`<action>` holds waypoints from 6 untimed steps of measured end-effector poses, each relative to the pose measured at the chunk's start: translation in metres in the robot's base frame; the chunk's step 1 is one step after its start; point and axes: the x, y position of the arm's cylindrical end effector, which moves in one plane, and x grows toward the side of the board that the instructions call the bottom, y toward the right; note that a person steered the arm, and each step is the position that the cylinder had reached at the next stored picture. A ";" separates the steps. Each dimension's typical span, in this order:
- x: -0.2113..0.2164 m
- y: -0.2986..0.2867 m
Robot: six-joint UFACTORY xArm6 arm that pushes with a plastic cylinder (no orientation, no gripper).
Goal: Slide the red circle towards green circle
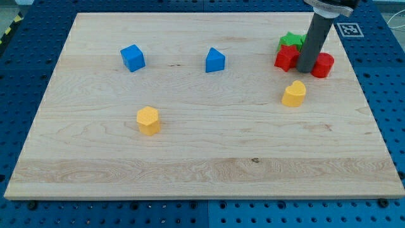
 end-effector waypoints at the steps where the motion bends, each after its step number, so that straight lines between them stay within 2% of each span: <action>1: 0.044 0.005; 2: 0.075 0.023; 3: 0.069 0.051; 6: 0.004 0.059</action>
